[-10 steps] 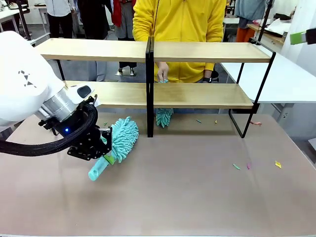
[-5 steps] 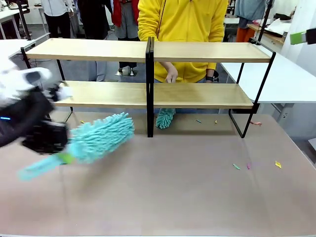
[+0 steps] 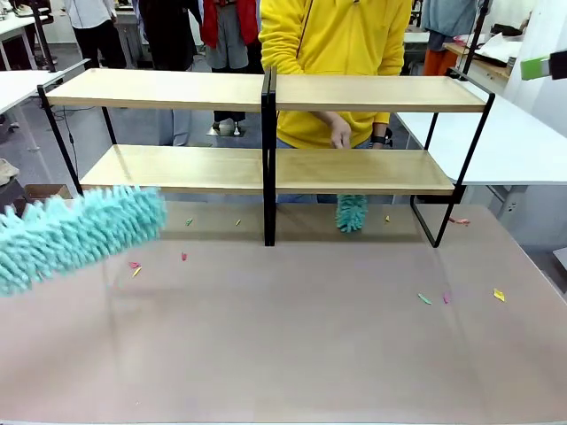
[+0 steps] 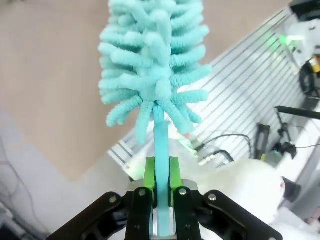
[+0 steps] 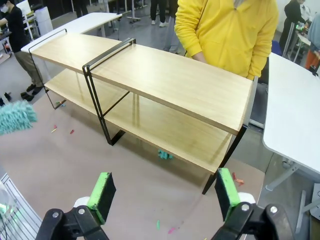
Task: Clean the shelves.
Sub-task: Clean another randomly selected level of the Shelf with the Duster.
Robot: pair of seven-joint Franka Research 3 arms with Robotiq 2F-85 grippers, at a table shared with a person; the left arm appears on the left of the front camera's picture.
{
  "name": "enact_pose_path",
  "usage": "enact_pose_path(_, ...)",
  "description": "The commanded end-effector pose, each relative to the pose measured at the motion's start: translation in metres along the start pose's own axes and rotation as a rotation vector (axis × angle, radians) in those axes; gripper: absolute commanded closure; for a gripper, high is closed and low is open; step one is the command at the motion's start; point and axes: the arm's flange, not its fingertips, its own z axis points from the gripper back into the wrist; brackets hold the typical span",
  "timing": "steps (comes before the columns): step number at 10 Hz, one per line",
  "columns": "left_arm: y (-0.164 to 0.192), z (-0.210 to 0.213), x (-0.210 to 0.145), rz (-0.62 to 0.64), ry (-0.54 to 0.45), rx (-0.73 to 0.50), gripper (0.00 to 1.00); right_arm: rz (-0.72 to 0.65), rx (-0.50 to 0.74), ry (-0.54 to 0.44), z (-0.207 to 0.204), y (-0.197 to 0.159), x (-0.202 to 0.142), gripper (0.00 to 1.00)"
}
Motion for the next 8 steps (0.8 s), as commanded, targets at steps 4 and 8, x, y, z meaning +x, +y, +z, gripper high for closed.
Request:
enact_pose_path(4,-0.012,-0.082,-0.013,-0.045,-0.091,-0.069,0.88,-0.004,0.007,-0.006,-0.001,-0.001,-0.001,0.00)
enact_pose_path(8,-0.031,-0.108,0.068,0.151,0.129,-0.116,0.88,-0.004,0.007,-0.006,-0.001,-0.001,-0.001,0.00)
